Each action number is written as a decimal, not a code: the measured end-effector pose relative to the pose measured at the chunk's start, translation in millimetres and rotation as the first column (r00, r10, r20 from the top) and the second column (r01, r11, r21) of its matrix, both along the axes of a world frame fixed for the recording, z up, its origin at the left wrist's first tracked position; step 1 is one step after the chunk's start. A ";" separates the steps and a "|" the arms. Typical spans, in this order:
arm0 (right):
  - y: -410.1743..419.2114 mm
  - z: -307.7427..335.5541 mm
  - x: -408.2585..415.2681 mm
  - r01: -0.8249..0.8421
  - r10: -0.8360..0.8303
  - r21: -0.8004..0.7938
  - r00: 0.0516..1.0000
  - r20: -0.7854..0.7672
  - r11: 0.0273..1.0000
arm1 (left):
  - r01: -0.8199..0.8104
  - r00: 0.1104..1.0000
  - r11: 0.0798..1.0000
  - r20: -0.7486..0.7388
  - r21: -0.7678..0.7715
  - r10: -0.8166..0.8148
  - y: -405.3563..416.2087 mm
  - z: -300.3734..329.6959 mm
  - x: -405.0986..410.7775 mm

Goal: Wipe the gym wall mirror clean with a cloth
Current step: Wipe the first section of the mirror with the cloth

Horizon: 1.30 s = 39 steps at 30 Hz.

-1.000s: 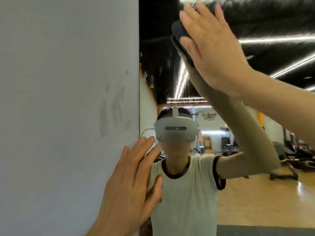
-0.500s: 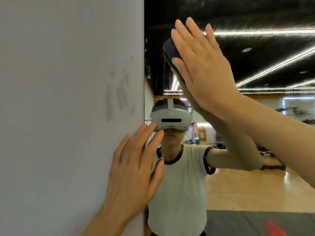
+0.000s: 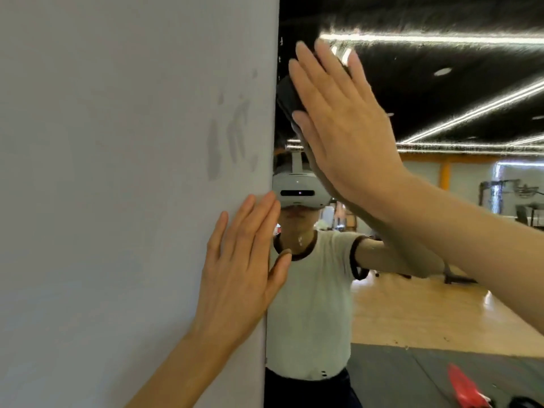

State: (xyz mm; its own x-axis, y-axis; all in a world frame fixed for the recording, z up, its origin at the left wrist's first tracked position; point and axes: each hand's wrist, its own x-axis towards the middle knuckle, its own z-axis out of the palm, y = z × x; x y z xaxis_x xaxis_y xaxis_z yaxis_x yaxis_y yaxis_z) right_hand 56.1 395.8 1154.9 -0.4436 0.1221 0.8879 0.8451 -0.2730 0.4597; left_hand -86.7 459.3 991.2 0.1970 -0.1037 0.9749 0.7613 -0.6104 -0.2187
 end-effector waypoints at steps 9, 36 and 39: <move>-9.7 -72.0 9.9 -0.028 0.046 -0.131 0.990 0.135 0.991 | -0.001 1.000 1.000 0.006 -0.018 0.001 6.8 -6.4 -2.2; -17.9 -101.1 24.8 -0.036 0.044 -0.137 0.998 0.055 0.990 | 0.258 0.966 0.965 -0.017 -0.041 -0.259 -1.3 -2.5 -2.6; -11.1 -27.0 14.9 -0.075 0.078 0.032 0.990 -0.121 0.997 | 0.300 0.954 0.954 0.000 -0.023 -0.300 -10.7 6.4 18.8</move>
